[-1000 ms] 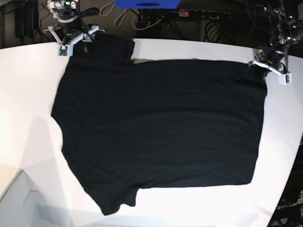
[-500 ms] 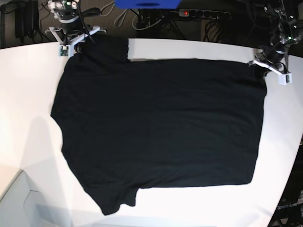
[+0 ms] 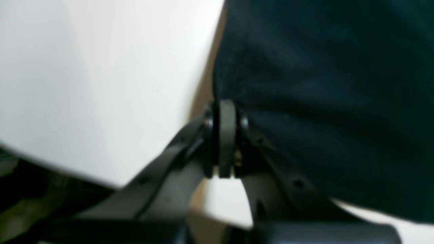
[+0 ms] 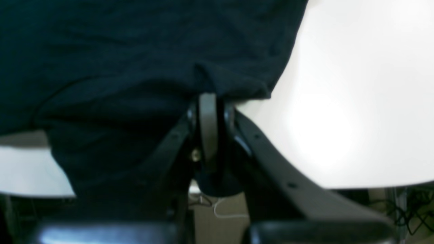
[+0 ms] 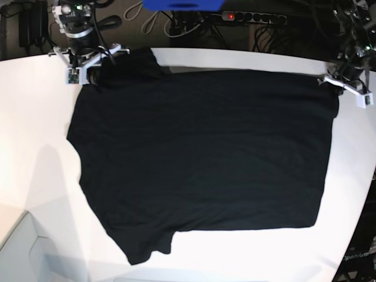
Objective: Layout the t-shirt on the table in an organized manner, then fold the t-shirt properly
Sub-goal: 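Grasp the collar-side corners of the shirt with both grippers, then lift the gripped edge with both grippers and fold it toward the hem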
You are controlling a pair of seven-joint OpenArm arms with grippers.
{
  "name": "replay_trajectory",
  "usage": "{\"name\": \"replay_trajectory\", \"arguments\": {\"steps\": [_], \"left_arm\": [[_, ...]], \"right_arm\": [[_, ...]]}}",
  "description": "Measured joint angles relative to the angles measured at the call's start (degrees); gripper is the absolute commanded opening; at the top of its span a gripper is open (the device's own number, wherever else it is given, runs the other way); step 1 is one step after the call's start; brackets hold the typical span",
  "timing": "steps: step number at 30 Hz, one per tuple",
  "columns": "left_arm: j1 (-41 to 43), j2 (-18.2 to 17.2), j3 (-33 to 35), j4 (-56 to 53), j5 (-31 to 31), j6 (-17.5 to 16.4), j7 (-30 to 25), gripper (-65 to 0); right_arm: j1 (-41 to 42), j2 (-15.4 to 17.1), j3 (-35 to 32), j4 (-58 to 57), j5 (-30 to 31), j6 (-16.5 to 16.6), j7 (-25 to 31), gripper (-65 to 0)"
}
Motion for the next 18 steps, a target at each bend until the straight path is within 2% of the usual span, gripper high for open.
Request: {"name": "replay_trajectory", "arguments": {"steps": [10, 18], "left_arm": [[-8.17, -0.07, 0.09, -0.07, 0.44, 0.24, 0.17, -64.8], [-13.4, -0.35, 0.35, -6.14, 0.74, 0.28, 0.33, -64.8]], "right_arm": [[7.93, -0.02, 0.0, -0.02, -0.02, 0.0, -0.66, -65.0], [15.85, 0.0, 0.0, -5.44, -0.11, 0.0, -0.68, -65.0]]}}
